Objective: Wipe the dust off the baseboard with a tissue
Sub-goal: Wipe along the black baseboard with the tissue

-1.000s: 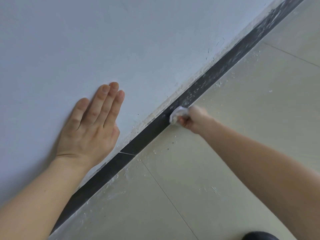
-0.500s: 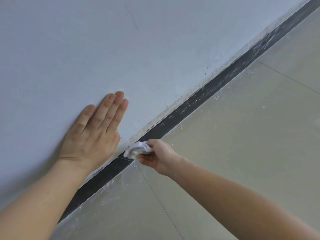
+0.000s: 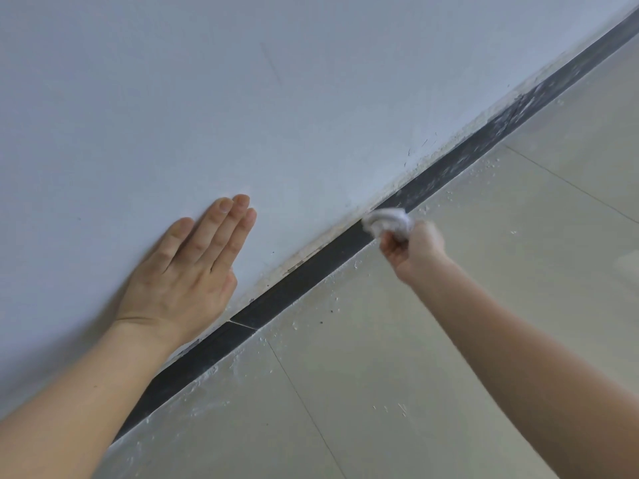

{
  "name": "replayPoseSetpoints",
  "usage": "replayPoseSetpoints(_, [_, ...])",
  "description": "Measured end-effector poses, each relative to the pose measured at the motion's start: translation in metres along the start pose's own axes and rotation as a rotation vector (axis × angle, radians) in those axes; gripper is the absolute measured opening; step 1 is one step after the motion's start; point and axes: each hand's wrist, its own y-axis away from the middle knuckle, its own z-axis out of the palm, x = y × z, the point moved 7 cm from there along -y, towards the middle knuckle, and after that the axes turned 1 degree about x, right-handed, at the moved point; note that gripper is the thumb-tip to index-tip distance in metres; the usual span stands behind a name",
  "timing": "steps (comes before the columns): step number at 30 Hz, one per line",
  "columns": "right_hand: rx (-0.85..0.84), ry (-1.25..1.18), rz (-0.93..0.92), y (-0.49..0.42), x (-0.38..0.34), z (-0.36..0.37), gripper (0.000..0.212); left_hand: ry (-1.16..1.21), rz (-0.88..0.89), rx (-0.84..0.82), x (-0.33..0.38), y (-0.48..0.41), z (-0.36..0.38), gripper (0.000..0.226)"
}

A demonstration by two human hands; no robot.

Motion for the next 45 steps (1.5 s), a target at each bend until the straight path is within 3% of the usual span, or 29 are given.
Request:
replayPoseSetpoints(8, [-0.366,0.498,0.501,0.079,0.188,0.065,0.017,0.035,-0.022,-0.073,-0.001,-0.002,-0.006,0.071])
replayPoseSetpoints(12, [-0.417,0.384,0.547,0.088,0.232,0.087,0.007,0.064,-0.026,-0.107,-0.002,0.0,-0.01,0.072])
replayPoseSetpoints(15, [-0.322,0.205,0.515,0.076,0.211,0.088,0.012,0.08,-0.02,-0.174,-0.002,-0.002,-0.013,0.074])
replayPoseSetpoints(20, [-0.194,-0.017,0.428,0.069,0.117,0.069,0.029,0.191,-0.062,-0.264,-0.004,-0.007,-0.027,0.072])
replayPoseSetpoints(24, [-0.102,-0.254,0.298,0.064,0.068,0.047,0.033,0.321,-0.032,-0.257,-0.013,-0.01,-0.033,0.069])
replayPoseSetpoints(28, [-0.044,0.129,0.305,0.066,0.107,0.028,0.031,0.27,0.113,-0.207,-0.022,-0.004,-0.024,0.066])
replayPoseSetpoints(30, [-0.121,0.364,0.403,0.076,0.152,0.038,0.026,0.255,0.144,-0.2,-0.021,0.0,-0.02,0.064])
replayPoseSetpoints(33, [-0.247,0.492,0.466,0.09,0.185,0.073,0.015,0.223,0.155,-0.189,-0.017,0.0,-0.02,0.064])
replayPoseSetpoints(38, [-0.259,0.414,0.353,0.088,0.139,0.092,0.024,0.31,0.126,-0.153,-0.022,0.001,-0.023,0.067])
replayPoseSetpoints(43, [-0.04,0.049,0.143,0.06,0.08,0.052,0.03,0.43,0.179,-0.124,-0.024,0.003,-0.025,0.062])
replayPoseSetpoints(45, [-0.023,0.113,0.132,0.058,0.09,0.047,0.033,0.371,0.223,-0.143,-0.021,0.006,-0.021,0.063])
